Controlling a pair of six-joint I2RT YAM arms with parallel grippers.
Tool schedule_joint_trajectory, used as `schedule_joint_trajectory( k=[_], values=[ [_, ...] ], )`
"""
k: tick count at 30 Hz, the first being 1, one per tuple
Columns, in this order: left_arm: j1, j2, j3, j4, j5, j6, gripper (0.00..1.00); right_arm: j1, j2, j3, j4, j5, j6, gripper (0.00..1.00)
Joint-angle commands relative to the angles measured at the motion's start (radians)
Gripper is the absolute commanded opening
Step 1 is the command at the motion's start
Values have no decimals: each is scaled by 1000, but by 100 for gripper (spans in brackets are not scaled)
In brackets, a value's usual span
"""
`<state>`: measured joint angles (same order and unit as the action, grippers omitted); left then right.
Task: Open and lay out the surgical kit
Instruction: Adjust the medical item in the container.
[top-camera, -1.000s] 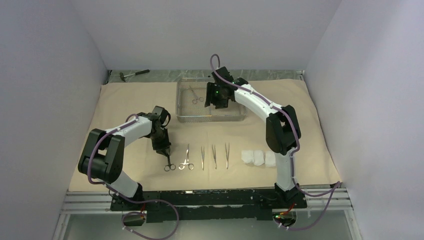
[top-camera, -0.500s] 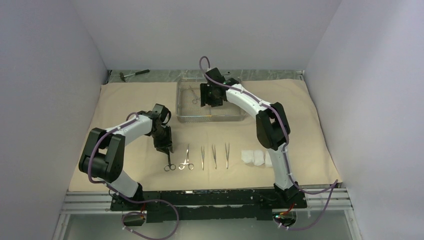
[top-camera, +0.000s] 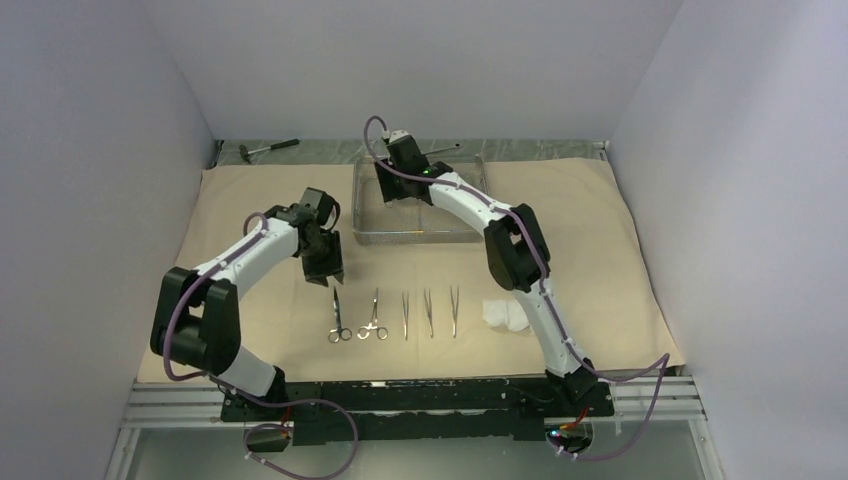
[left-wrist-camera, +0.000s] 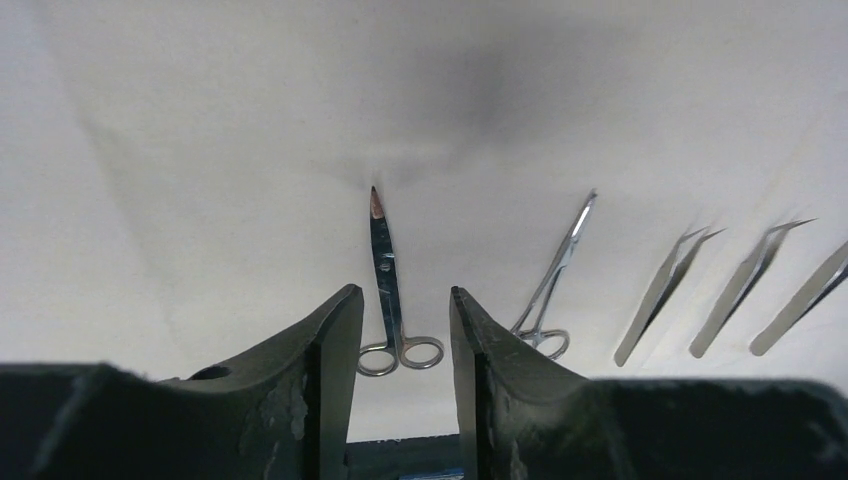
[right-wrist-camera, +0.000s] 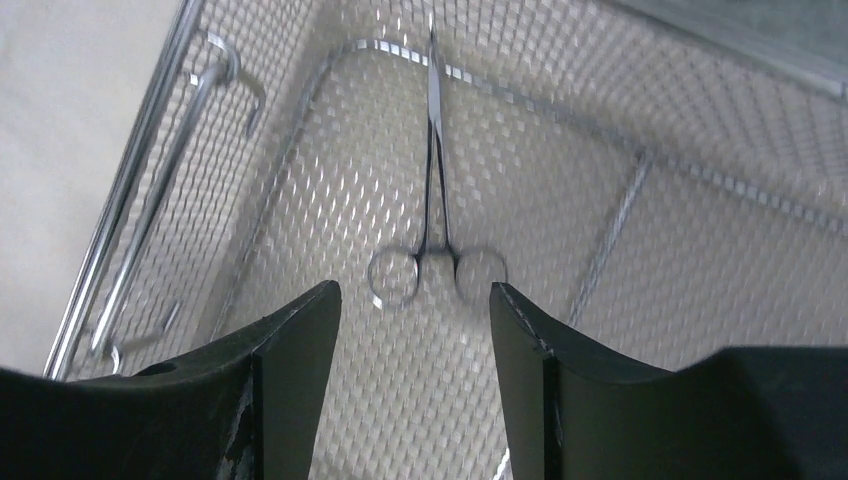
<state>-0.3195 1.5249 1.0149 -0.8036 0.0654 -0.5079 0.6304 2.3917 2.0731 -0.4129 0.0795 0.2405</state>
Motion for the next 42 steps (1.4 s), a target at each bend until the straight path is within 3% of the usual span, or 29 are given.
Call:
schedule_joint_trajectory(
  k=[1, 7, 17, 25, 37, 39, 42],
  values=[
    [3, -52, 85, -74, -63, 27, 45, 2, 98, 142, 124, 57, -101, 60],
    [26, -84, 151, -123, -62, 51, 48, 0, 197, 252, 118, 44, -138, 54],
    [51, -96, 177, -131, -45, 38, 48, 2, 247, 297, 44, -4, -187, 20],
    [53, -86, 167, -65, 15, 4, 47, 0, 173, 250, -127, 18, -194, 1],
    [54, -86, 133, -2, 24, 6, 47, 2, 14, 139, -269, 55, -171, 4],
    [54, -86, 133, -1, 23, 9, 47, 1, 7, 142, -258, 54, -166, 8],
    [54, -86, 135, -2, 26, 9, 47, 3, 16, 178, -236, 40, -151, 22]
  ],
)
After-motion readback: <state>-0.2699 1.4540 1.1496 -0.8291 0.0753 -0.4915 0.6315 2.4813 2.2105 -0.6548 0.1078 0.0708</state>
